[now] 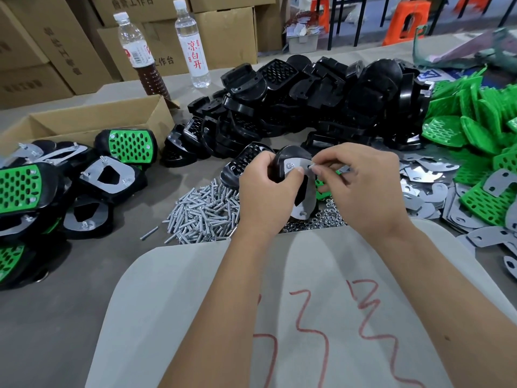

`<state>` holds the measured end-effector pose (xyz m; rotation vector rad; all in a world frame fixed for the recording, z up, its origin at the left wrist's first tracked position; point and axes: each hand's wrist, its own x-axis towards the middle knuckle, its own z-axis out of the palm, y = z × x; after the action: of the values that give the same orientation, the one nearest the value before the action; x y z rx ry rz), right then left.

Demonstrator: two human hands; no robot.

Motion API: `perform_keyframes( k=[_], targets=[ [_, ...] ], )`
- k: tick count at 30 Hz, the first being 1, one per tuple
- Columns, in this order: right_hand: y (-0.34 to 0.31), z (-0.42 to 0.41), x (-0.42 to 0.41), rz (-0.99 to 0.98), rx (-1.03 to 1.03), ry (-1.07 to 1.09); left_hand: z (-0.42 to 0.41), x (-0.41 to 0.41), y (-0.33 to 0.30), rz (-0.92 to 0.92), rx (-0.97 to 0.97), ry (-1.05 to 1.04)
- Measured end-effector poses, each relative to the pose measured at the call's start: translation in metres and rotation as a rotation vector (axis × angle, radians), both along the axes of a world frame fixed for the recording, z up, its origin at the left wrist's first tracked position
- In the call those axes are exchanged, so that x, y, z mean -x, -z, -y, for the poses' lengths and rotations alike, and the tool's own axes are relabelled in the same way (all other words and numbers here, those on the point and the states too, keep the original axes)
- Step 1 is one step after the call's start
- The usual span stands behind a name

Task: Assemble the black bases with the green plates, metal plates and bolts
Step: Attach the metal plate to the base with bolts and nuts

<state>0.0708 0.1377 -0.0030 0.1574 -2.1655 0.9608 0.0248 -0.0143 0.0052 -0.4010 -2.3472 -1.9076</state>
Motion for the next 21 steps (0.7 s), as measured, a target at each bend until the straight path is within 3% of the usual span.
perform_keyframes(
  k=[9,21],
  targets=[
    [-0.0013,0.001,-0.0008,0.04,0.059,0.004,0.0009,0.0004,0.0015,0.031,-0.036,0.031],
    [-0.0033,0.0057,0.0049,0.081,-0.031,0.113,-0.0003,-0.003,0.0003,0.05,-0.072,0.103]
  ],
)
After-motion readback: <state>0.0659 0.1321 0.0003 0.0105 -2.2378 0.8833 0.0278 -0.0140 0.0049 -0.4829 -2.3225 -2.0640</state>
